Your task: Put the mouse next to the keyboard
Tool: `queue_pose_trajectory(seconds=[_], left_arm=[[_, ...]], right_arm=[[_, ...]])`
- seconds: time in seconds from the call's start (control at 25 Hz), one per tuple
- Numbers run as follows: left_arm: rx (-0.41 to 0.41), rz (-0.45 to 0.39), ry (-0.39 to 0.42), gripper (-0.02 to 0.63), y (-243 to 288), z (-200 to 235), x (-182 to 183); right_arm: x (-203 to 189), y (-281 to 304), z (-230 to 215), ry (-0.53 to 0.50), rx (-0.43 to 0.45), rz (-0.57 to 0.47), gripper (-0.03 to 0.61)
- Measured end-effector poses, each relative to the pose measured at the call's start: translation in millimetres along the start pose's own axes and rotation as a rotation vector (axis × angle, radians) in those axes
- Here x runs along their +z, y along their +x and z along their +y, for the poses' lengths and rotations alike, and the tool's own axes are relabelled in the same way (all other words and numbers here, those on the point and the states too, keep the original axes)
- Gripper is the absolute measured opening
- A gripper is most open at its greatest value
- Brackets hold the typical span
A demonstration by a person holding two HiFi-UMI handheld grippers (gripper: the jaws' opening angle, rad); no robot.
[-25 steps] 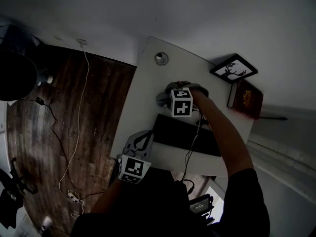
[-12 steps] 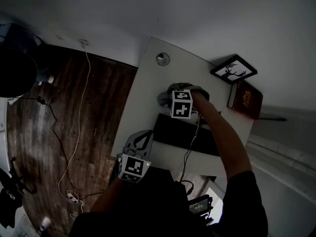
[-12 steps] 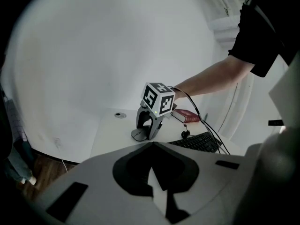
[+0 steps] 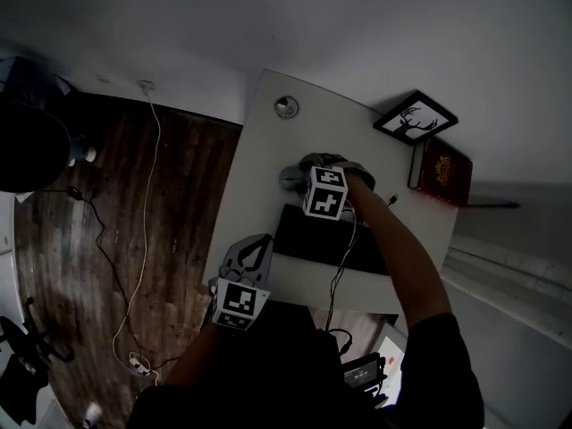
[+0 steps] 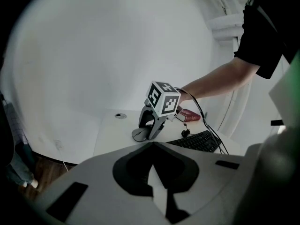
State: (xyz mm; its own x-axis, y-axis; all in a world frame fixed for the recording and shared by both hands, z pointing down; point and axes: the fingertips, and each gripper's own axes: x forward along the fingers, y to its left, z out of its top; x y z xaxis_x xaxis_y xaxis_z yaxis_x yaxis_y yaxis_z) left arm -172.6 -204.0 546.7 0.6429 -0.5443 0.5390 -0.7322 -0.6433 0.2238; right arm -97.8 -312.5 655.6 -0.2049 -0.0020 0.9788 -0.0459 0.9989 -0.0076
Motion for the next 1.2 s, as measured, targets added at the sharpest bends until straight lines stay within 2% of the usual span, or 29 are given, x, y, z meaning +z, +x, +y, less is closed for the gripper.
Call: queue_pose_trajectory(seconds=[0.32,0.56,0.72,0.84,0.88,0.96,1.04,1.12,1.2], left_arm=[[-0.008,0.012,0.000,-0.002,-1.3,2.3,-6.1],[-0.034,0.024,-0.042,-0.002,7.8,8.4,-7.6],[-0.126,0.055,-0.205,-0.002,32.1,19.0,-9.8],[-0.187,0.097,-0.289,-0.002,58.1,27.2,-7.9],[-0.226,0.111,-0.344,0.020,66.5,27.5,-6.4],[-0.326,0.135,-0.509,0.160,81.1,25.3,-0.2],[-0.379,0.139,-0.639,0.235,91.9,27.6,7.5],[-0.365,0.138,-0.661,0.252,99.6,35.1,12.2],[-0.327,0.139,-0.625,0.252,104.3,41.9,14.4]], right_arm=[[0.6,-6.6,-2.3,0.069,-0.053,-0.045,0.288],[0.4,-11.4,-2.3,0.084,-0.076,-0.071,0.284],[2.8,-14.5,-2.4,0.112,-0.079,-0.099,0.281],[3.8,-16.3,-3.4,0.134,-0.080,-0.124,0.271],[3.1,-15.7,-3.0,0.133,-0.080,-0.125,0.270],[1.6,-13.9,-1.1,0.126,-0.076,-0.124,0.270],[1.4,-13.3,0.7,0.130,-0.074,-0.133,0.270],[1.8,-13.3,1.4,0.142,-0.071,-0.148,0.268],[1.2,-13.1,0.9,0.148,-0.071,-0.159,0.268]])
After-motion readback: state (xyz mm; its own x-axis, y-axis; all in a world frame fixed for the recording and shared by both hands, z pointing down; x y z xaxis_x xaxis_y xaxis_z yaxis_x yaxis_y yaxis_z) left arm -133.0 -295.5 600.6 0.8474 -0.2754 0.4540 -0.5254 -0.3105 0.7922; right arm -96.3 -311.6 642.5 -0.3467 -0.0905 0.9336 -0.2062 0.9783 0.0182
